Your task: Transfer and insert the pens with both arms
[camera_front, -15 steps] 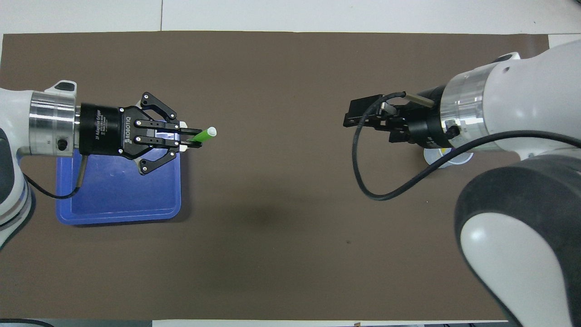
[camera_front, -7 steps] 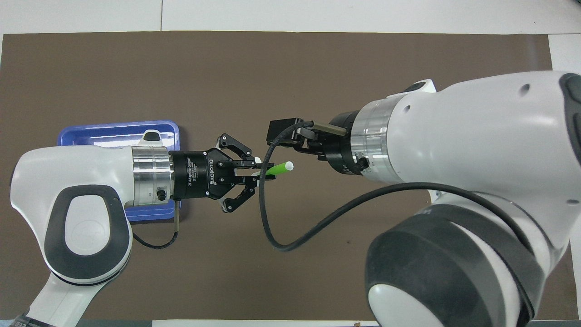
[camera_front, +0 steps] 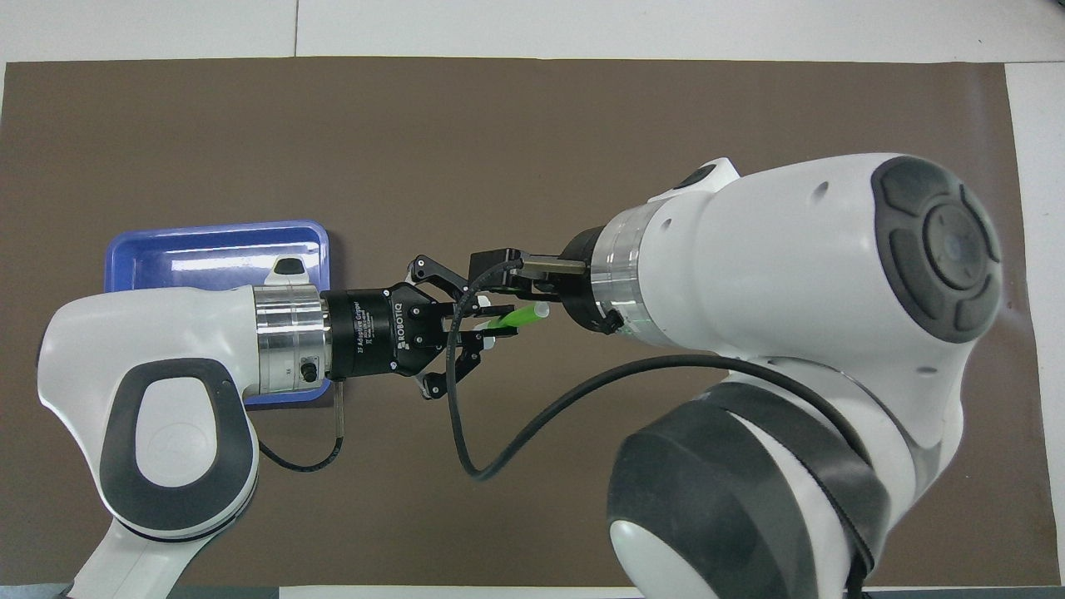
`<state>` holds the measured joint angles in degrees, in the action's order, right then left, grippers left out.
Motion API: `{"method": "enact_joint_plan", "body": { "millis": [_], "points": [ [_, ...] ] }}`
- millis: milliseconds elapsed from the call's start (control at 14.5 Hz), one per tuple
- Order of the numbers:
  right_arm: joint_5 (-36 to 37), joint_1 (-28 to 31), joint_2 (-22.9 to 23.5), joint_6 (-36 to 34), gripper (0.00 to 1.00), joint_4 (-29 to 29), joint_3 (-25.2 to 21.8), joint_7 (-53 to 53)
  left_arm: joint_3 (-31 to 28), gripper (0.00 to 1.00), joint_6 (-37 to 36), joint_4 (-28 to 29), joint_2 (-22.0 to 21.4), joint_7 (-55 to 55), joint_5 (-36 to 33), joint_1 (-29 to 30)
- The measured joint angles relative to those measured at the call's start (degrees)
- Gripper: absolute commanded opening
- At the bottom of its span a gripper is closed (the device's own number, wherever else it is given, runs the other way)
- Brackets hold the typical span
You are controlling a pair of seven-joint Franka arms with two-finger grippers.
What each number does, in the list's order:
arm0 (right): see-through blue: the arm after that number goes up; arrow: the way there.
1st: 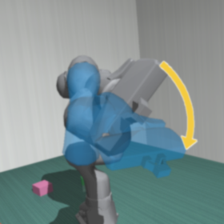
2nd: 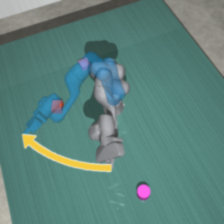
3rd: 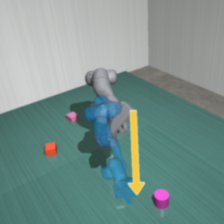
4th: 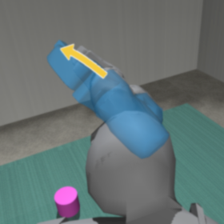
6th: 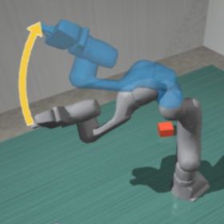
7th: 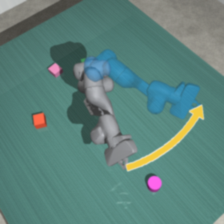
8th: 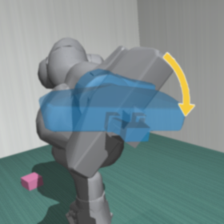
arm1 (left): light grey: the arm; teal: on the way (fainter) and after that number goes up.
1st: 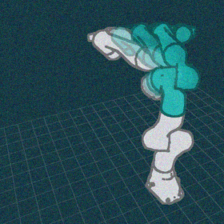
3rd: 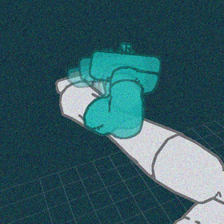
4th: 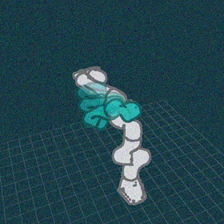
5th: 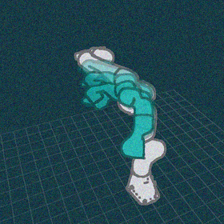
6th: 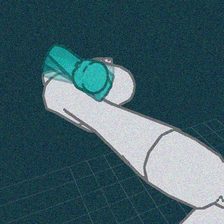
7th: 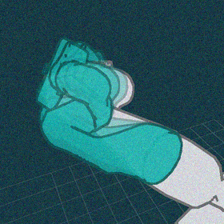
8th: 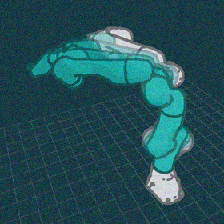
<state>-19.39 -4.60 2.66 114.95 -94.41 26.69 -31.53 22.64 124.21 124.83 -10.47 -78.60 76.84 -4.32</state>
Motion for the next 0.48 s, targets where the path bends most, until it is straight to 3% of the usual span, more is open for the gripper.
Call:
{"method": "enact_joint_plan", "body": {
  "millis": [413,481],
  "points": [
    [1.4,-0.2,0.0,-1.6,1.0,0.0,0.5,0.6,0.0,0.0,1.0,0.1,0.0,-0.1,1.3,0.0],
    [1.4,-0.3,0.0,-1.8,0.94,0.0,0.7,0.6,-0.1,0.0,1.1,0.1,0.0,-0.1,1.5,0.0]
  ]
}}
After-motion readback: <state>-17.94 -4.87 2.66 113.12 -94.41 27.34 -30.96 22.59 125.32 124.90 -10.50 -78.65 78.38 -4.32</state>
